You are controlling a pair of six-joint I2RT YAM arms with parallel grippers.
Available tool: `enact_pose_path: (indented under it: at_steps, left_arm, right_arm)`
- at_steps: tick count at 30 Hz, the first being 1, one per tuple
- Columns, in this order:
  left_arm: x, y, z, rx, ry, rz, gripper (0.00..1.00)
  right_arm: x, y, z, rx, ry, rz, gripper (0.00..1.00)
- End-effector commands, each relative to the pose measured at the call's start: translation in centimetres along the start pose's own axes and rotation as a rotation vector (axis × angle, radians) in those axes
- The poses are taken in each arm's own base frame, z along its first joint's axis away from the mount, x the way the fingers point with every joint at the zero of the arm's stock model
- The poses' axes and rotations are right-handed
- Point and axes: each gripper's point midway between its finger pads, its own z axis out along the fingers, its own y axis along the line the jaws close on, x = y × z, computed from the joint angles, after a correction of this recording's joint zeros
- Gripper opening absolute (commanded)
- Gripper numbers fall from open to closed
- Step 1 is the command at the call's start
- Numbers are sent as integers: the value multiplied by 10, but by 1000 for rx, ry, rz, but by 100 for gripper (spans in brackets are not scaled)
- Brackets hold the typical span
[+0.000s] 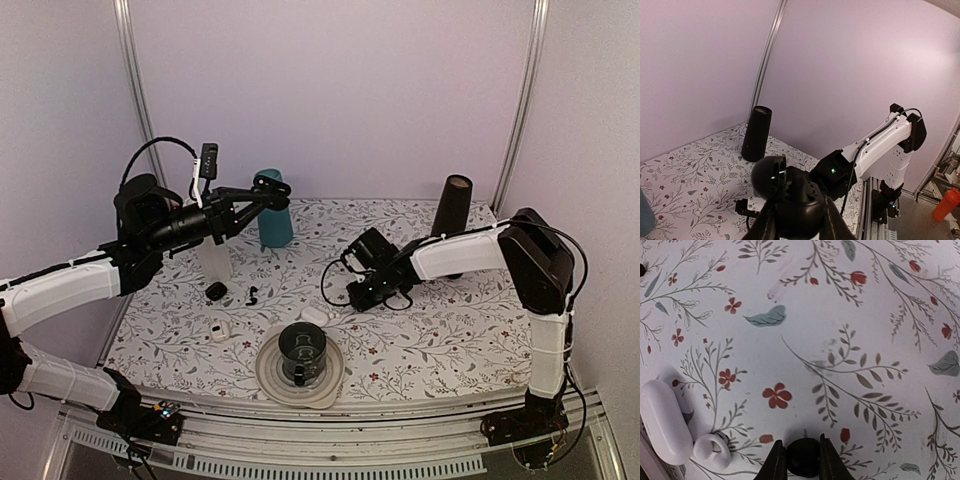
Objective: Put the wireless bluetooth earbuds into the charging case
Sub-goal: Move the right earbud to the center of the board, then adjust the right earbud at the center of the board.
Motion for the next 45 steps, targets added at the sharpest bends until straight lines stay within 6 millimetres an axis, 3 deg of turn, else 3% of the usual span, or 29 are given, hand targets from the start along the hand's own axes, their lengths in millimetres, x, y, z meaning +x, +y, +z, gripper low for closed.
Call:
enact_pose_path:
  at_steps: [1, 7, 8, 14, 18, 26, 33, 45]
  left_arm:
    - [-1, 2, -1, 12, -14, 2, 0]
    - [1, 3, 1, 21, -21, -6, 0]
    - [1, 3, 1, 22, -21, -7, 0]
    - [1, 2, 1, 26, -20, -5, 0]
    - [2, 3, 0, 20, -19, 0, 0]
    - [4, 4, 0, 17, -19, 0, 0]
    - [4, 3, 0, 18, -18, 0, 0]
    - [4, 4, -1, 14, -17, -1, 0]
  right_arm:
    - [29, -33, -20, 100, 49, 52, 16]
    - [56, -53, -31, 156, 100, 110, 18]
    - [57, -55, -32, 158, 103, 116, 23]
    - [49, -52, -39, 146, 98, 116, 42]
    - [29, -49, -49, 140, 63, 105, 50]
    - [13, -30, -62, 101, 30, 64, 47]
    - [15, -23, -54, 62, 50, 68, 32]
    - [24, -17, -42, 27, 89, 71, 29]
